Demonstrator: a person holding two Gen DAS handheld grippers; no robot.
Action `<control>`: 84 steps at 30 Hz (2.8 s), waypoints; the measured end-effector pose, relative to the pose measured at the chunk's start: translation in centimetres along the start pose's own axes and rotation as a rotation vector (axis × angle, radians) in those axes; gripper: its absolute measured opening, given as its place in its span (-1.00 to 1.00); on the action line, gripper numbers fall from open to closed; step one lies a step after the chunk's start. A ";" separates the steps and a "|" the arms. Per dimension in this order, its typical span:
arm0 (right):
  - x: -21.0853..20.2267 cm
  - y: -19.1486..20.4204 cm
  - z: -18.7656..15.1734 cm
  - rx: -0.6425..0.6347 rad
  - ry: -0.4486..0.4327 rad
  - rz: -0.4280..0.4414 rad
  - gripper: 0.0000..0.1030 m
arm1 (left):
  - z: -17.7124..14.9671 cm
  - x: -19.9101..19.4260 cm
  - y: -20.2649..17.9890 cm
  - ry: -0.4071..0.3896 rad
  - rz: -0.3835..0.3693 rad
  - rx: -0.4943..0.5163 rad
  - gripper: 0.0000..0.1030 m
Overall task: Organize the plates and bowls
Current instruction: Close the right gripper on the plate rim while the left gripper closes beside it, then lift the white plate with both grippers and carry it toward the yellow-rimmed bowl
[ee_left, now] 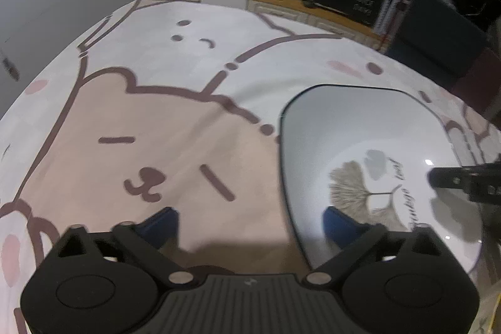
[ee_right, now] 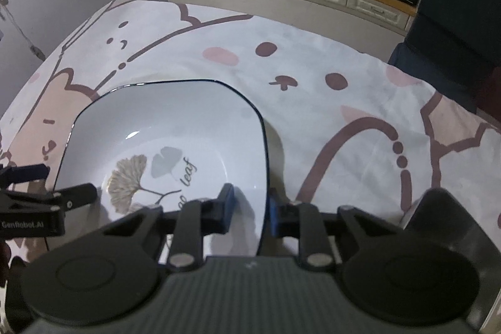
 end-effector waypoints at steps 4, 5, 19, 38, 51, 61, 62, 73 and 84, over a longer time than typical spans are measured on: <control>0.0 -0.1 -0.1 0.007 -0.002 0.006 -0.48 | 0.4 -0.7 -0.7 0.002 -0.057 -0.017 0.10; 0.1 -0.1 -0.1 0.009 -0.001 0.007 -0.48 | 0.4 -0.7 -0.9 0.004 -0.067 -0.021 -0.02; 0.1 -1.5 -0.6 0.108 -0.007 0.098 -0.59 | 0.7 -0.8 -0.8 0.028 -0.152 -0.068 -0.57; 2.7 -4.5 -1.5 0.198 0.018 0.370 -0.78 | 0.8 1.3 3.1 0.084 -0.454 -0.236 -0.80; 1.7 -4.7 -2.1 0.200 -0.033 0.359 -0.76 | 0.9 -0.2 2.6 0.050 -0.381 -0.142 -0.77; -0.2 -3.9 -2.0 0.159 -0.068 0.363 -0.76 | 1.7 -3.4 2.8 -0.013 -0.371 -0.133 -0.76; -0.8 -3.8 -2.0 0.158 -0.078 0.363 -0.76 | 1.8 -4.1 2.5 -0.025 -0.375 -0.126 -0.76; -13.0 -5.1 -5.2 0.139 -0.237 0.337 -0.76 | 0.5 -14.9 -2.8 -0.144 -0.470 -0.028 -0.77; -25.0 -7.4 -17.2 0.210 -0.332 0.250 -0.77 | -8.6 -22.7 -8.2 -0.100 -0.578 0.052 -0.77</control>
Point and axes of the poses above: each gripper's, at about its wrist camera, not at the fingertips, and x roughly the way its jaws point, y to its left, z to its top, the point moved 4 cm from there along x, roughly the way its jaws point, and after that the axes turned 4 degrees about z, right-handed, at the moved point
